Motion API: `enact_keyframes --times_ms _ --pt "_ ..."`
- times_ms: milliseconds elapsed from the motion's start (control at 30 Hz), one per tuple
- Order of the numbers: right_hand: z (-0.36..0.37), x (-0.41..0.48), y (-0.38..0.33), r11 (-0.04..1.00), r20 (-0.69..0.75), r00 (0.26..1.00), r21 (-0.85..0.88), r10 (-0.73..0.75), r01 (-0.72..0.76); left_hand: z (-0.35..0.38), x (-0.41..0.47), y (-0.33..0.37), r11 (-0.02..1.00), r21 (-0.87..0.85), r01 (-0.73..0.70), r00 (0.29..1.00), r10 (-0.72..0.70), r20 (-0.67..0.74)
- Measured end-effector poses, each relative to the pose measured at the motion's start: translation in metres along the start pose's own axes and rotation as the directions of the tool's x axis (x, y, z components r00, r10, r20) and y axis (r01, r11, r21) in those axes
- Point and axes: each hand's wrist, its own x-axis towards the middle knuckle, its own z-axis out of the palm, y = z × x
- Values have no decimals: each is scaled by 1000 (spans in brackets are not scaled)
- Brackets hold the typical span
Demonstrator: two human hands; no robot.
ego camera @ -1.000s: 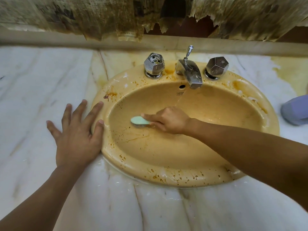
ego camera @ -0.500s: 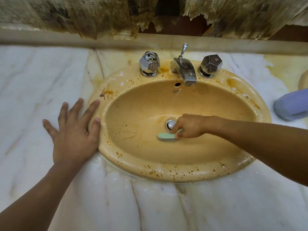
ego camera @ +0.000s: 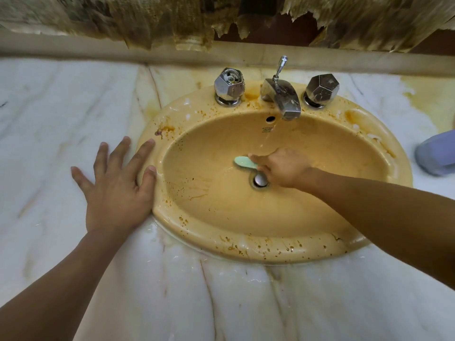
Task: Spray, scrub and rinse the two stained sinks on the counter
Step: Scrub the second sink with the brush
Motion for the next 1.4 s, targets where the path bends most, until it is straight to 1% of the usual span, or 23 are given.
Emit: enact_keyframes --times_ms 33,67,133,200,267,333,400,500,567,633,700,767,833,900,967,1033,1067,1133,1167,1200,1267,1333,1400 --pt "2 -2 -5 1000 -16 1000 5 1 -1 0 1 0 1000 5 -1 1000 1 -2" --pt "4 -8 -11 998 -10 999 42 -46 47 0 1 -1 1000 11 -4 1000 4 -4" --pt "4 -26 -17 967 97 971 157 -218 202 1 0 -1 1000 12 -4 1000 4 -8" --pt "3 -33 -13 940 223 928 237 -299 246 1 0 0 1000 11 2 1000 -2 -6" --pt "1 -20 -8 950 200 948 238 -249 200 1 0 0 1000 8 1 1000 -1 0" --pt "2 -3 -16 979 83 986 160 -144 130 0 0 0 1000 5 -1 1000 1 0" --pt "1 0 -40 959 45 984 234 -172 157 0 0 -1 1000 6 -2 1000 2 -8" --pt "1 -31 -62 815 161 904 516 -396 265 1 1 -1 1000 4 -4 1000 4 -13" --pt "-5 -51 -41 802 272 841 531 -468 274 2 0 -1 1000 8 -2 1000 2 -10" --pt "-11 -54 -8 889 397 830 395 -393 232 2 0 0 1000 7 0 1000 0 -9" --pt "-15 -49 7 950 418 872 274 -256 147 1 0 1 1000 6 -2 1000 2 -8" --pt "-13 -37 -12 943 312 922 308 -229 129 -1 0 1 1000 -7 -1 1000 1 -7" --pt "-9 -31 -56 875 238 932 465 -272 136 -1 -1 0 1000 -9 -1 1000 0 -11" --pt "-12 -39 -82 757 236 921 647 -311 90 0 0 -1 1000 -3 -6 1000 6 -8" --pt "-29 -59 -69 706 317 868 706 -383 55 0 0 -2 1000 -3 -5 1000 5 -6" --pt "-44 -78 -24 756 473 782 655 -406 -4 0 0 -2 1000 -2 -5 1000 5 -8" --pt "-49 -84 0 807 538 758 589 -369 -26 0 -1 -2 1000 -7 -5 1000 5 -9" --pt "-56 -94 27 897 617 746 439 -250 -62 0 -1 -1 1000 -19 0 1000 0 -16" --pt "-55 -95 28 906 622 753 414 -214 -85 1 -1 -1 1000 -27 5 1000 -6 -22" --pt "-53 -95 20 887 600 772 448 -209 -108 1 0 -1 999 -35 10 999 -12 -30" --pt "-51 -92 -11 804 515 808 588 -286 -90 2 0 0 999 -51 18 999 -20 -45" --pt "-53 -89 -42 695 439 820 715 -367 -72 2 -1 -1 998 -58 27 998 -30 -53" --pt "-60 -88 -48 671 442 810 737 -386 -83 2 -1 -1 997 -65 36 997 -40 -61"
